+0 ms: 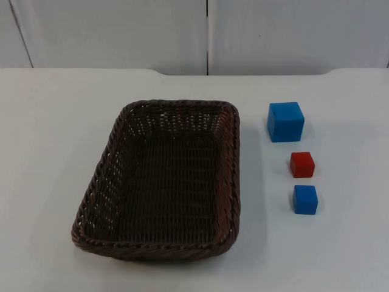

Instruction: Pick up the basket with the left hand and place the largest block into the basket with the right hand.

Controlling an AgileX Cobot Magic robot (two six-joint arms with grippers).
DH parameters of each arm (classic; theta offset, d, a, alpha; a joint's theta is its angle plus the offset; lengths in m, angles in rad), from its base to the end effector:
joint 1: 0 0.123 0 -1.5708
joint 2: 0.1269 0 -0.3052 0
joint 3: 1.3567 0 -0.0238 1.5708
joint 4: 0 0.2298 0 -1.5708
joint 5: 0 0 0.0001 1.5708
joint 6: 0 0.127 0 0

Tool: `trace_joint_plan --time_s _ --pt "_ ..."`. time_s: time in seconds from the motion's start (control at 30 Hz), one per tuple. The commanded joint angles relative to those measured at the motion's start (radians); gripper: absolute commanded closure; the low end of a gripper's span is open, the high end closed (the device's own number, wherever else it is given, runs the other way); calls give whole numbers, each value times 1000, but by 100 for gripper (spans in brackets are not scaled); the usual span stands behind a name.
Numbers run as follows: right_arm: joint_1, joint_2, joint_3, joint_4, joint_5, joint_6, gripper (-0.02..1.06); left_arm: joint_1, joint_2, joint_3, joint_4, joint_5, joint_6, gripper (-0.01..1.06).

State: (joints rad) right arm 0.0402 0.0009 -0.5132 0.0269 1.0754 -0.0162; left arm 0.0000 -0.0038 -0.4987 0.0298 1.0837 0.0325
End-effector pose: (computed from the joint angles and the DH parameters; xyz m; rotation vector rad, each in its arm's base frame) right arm -0.0137 0.0025 0.2530 -0.0594 2.0459 0.0472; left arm -0.0134 0.0033 0.2478 0.0317 2.0647 0.0558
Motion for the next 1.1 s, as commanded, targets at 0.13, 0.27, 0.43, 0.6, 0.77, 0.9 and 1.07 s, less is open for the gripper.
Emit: trace_joint_plan --time_s 0.13,0.27,0.43,0.6,0.77,0.9,1.07 --pt "4 -1 -1 4 3 -1 -1 -7 101 -84 2 -79 0 0" --pt "4 -1 -1 4 3 -1 -1 -7 201 -161 2 -109 0 0" --pt "4 -1 -1 4 3 -1 -1 -7 354 -265 2 -174 -4 0" --pt "4 -1 -1 2 3 -1 -1 -7 519 -384 -37 -166 0 0" --pt "4 -1 -1 2 3 -1 -1 -7 607 -446 -48 -157 3 0" --pt "4 -1 -1 2 3 -1 -1 -7 664 -455 -48 -159 3 0" --pt "4 -1 -1 2 3 -1 -1 -7 706 -455 -65 -157 13 0"
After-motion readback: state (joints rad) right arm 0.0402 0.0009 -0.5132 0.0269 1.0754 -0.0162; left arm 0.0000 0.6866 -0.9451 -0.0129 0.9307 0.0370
